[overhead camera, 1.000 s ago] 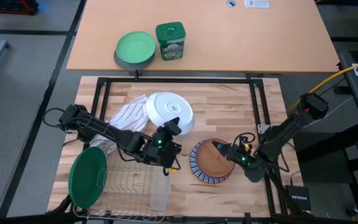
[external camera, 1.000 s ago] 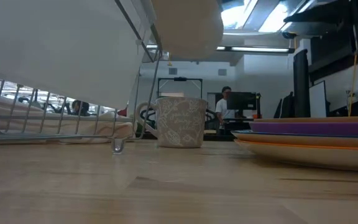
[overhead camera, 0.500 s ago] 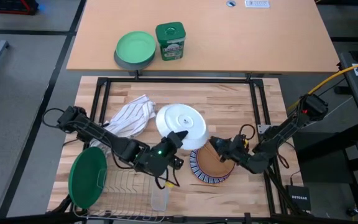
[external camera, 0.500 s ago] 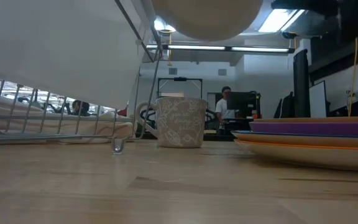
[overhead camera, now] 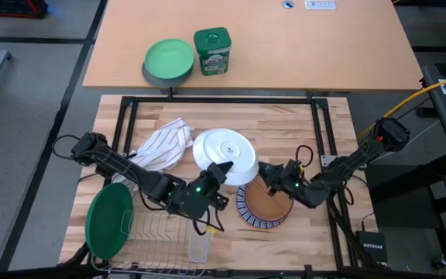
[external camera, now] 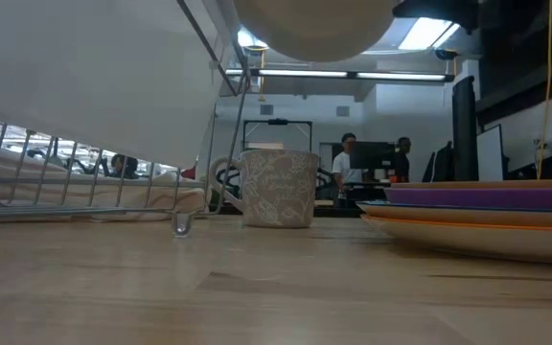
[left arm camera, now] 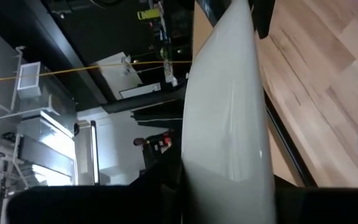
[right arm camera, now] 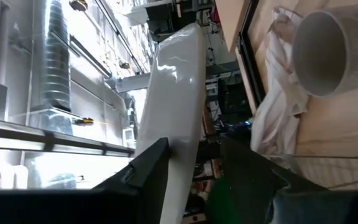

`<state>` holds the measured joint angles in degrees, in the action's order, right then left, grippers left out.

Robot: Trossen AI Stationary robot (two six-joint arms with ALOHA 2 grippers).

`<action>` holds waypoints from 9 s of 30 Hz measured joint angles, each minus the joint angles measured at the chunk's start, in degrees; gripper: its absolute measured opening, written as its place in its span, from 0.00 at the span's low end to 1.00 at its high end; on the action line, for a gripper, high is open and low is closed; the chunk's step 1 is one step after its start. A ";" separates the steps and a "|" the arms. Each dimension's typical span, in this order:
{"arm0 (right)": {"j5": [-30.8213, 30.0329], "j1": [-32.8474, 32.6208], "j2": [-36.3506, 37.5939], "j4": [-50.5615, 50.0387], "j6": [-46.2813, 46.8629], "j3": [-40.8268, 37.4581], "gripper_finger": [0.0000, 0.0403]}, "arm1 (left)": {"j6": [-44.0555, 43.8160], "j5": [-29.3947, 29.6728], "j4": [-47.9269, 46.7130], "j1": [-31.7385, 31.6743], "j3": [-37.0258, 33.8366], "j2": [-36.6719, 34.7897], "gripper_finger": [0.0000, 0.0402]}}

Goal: Sort dishes
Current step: Put the white plate into the dish rack

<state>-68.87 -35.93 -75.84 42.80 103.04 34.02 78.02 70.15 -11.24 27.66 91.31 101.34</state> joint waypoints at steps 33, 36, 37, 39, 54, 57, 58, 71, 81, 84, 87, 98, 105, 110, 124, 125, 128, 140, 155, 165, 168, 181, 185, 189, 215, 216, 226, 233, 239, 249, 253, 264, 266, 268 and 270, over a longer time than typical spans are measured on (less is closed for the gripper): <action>0.79 2.42 -0.12 10.95 -20.34 -0.09 0.38 | -7.70 -0.17 0.69 0.05 0.20 2.43 0.12; 0.47 2.54 -0.12 10.47 -20.24 -0.09 0.38 | -8.02 0.13 0.85 -0.04 0.17 2.54 0.12; 0.53 2.54 -0.12 9.99 -20.14 -0.08 0.38 | -7.91 0.10 0.86 -0.02 0.17 2.54 0.12; 0.33 2.54 -0.08 8.95 -19.95 -0.06 0.38 | -7.91 0.06 0.85 -0.02 0.15 2.58 0.12; 0.01 2.54 -0.04 6.24 -17.61 0.04 0.38 | -7.48 -0.01 0.79 -0.24 0.07 2.67 0.12; 0.04 2.58 -0.02 5.80 -17.55 0.04 0.38 | -7.48 0.02 0.79 -0.28 0.04 2.67 0.12; 0.05 2.58 0.01 5.64 -17.52 0.04 0.38 | -7.48 0.04 0.79 -0.28 0.04 2.67 0.12; 0.12 2.58 0.05 3.66 -17.36 0.07 0.38 | -7.48 0.09 0.74 -0.28 -0.02 2.69 0.12; 0.09 2.58 0.05 3.62 -17.50 0.09 0.38 | -7.48 0.11 0.78 -0.28 -0.02 2.69 0.12; -0.32 2.58 -0.01 3.62 -13.29 0.09 0.38 | -7.43 -0.10 0.83 -0.28 -0.02 2.69 0.12; 1.01 2.58 -0.08 4.41 -3.33 0.07 0.38 | -7.20 -0.34 0.72 -0.26 -0.02 2.71 0.12; 3.14 3.29 -0.15 8.45 9.05 0.09 0.38 | -7.82 -2.21 1.96 -0.24 0.04 2.80 0.12; 7.26 6.20 -0.15 4.76 9.23 0.09 0.38 | -7.61 -3.32 2.02 -0.03 0.07 2.80 0.12; 10.69 6.87 -0.08 -0.49 9.29 0.11 0.38 | -7.37 -3.50 1.30 0.30 0.03 2.80 0.12; 10.92 6.76 0.03 -3.66 9.47 0.20 0.38 | -7.98 -3.98 1.44 0.59 0.00 2.80 0.12; 10.92 6.76 0.03 -3.66 9.45 0.20 0.38 | -7.98 -3.98 1.46 0.59 0.00 2.80 0.12; 10.93 6.76 0.03 -4.02 9.45 0.20 0.38 | -7.98 -4.00 1.50 0.59 0.00 2.80 0.12; 10.96 6.74 0.05 -4.96 9.43 0.20 0.38 | -7.98 -4.07 1.64 0.57 -0.02 2.80 0.12; 10.51 6.76 0.03 -5.13 9.49 0.15 0.38 | -7.53 -4.11 1.71 1.07 -0.02 2.93 0.12; 10.69 7.13 -0.08 -4.95 9.89 0.04 0.38 | -8.02 -3.70 1.38 1.49 0.02 3.67 0.12; 10.98 7.13 -0.08 -4.88 9.88 0.04 0.38 | -8.15 -3.78 1.23 1.60 0.02 3.67 0.12; 10.44 7.17 -0.06 1.17 9.84 0.04 0.29 | -8.67 -3.31 1.79 1.66 0.15 3.63 0.12; 11.70 7.20 -0.06 1.19 10.60 0.04 0.29 | -8.75 -2.52 1.60 1.69 0.15 3.63 0.12; 13.04 7.20 -0.12 3.14 10.27 -0.02 0.29 | -8.64 -1.66 1.45 1.79 0.15 3.63 0.12; 17.61 7.09 -0.06 14.94 8.90 0.31 0.16 | -17.24 -1.36 5.94 1.38 0.09 3.67 0.21; 17.65 7.11 -0.06 14.81 8.35 0.37 0.16 | -17.72 -1.35 5.94 1.38 0.08 3.69 0.21; 20.08 7.09 0.42 17.37 3.43 0.90 0.16 | -27.50 8.26 12.38 3.72 -0.07 3.26 0.32; 21.48 7.09 0.47 18.59 -0.66 0.98 0.16 | -31.13 13.07 13.34 7.76 -0.09 3.23 0.36; 22.11 7.53 0.47 19.27 -1.86 0.85 0.16 | -34.45 13.84 10.59 9.99 -0.08 3.19 0.35; 24.86 7.46 0.44 20.16 -1.63 0.68 0.16 | -34.01 19.98 -0.30 10.62 0.00 2.93 0.35; 24.33 7.47 0.44 20.31 -1.50 0.68 0.16 | -30.52 19.98 -0.29 10.67 0.02 2.93 0.35; 24.50 9.49 0.44 20.18 -1.31 0.66 0.16 | -20.11 19.84 -0.31 9.67 0.04 2.47 0.35; 24.48 9.49 0.44 20.42 -1.28 0.66 0.16 | -20.99 19.74 -0.77 9.85 0.04 1.67 0.35; 24.50 9.47 0.44 20.48 -1.11 0.66 0.16 | -22.19 19.49 -0.98 10.05 0.04 0.75 0.35; 24.54 9.47 0.45 20.81 -1.04 0.66 0.16 | -24.25 19.32 -3.12 10.40 0.04 -0.22 0.35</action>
<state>-44.33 -26.45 -75.39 63.60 102.00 34.68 53.76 89.47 -14.37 38.06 91.35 101.12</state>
